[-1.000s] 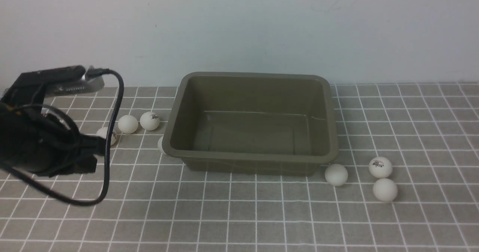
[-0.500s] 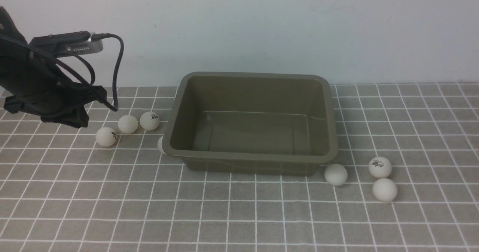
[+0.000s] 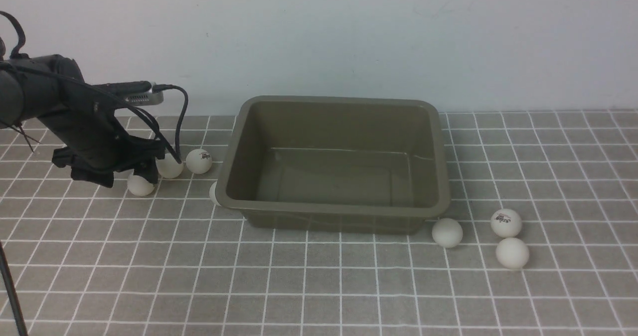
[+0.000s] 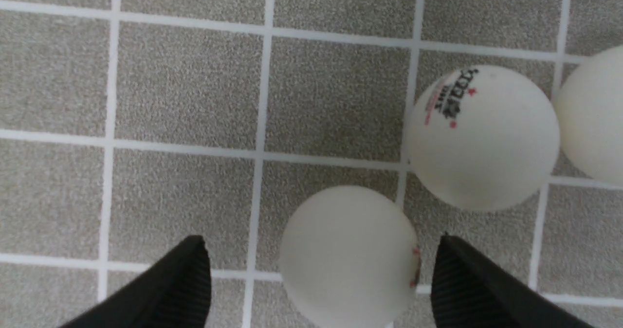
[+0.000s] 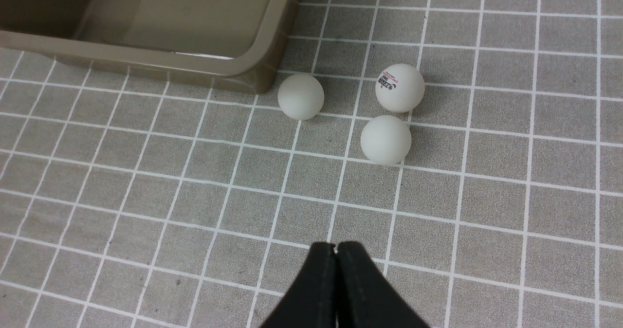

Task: Put the table tennis balls into the box on the grey coffee tablecloth.
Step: 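Reach for and grasp a ping pong ball on the table beside the basket, then drop the ball into the bin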

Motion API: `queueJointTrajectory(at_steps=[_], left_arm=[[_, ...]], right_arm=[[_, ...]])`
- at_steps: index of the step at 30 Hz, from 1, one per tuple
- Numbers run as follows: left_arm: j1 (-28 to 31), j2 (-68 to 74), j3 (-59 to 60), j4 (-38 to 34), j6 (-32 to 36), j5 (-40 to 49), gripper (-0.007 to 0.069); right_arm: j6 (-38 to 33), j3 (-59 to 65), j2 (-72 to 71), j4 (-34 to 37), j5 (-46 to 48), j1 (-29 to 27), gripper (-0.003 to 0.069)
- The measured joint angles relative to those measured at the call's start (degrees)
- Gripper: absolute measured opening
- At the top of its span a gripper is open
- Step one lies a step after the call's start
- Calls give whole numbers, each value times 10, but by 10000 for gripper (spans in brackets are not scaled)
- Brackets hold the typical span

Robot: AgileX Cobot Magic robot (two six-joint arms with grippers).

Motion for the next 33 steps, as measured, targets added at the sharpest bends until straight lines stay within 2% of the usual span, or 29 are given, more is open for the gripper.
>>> queueJointTrajectory(at_steps=[2,5,8,9,15,21,27,30,33], left_arm=[[0,3,-1,0,0,-11,536],[0,8,-2,0,0,-39,476],[0,19,-4,-1,0,-42,347],[0,22,-4,-3,1,-43,327],[0,24,-11,-5,2,-15,328],[0,-29,-3,9,2,53,328],[-21,-143,-4,-80,29,62,328],[-64,-173,-4,-153,79,67,328],[-117,-173,-4,-185,133,68,328]], right_arm=[[0,0,0,0,0,0,-13],[0,0,0,0,0,0,-13],[0,0,0,-5,0,0,-13],[0,0,0,-6,0,0,-13],[0,0,0,-9,0,0,-13],[4,0,1,-11,0,0,-13],[31,-25,63,-29,15,0,-13],[42,-55,130,-48,15,0,-8],[46,-75,198,-60,11,0,31]])
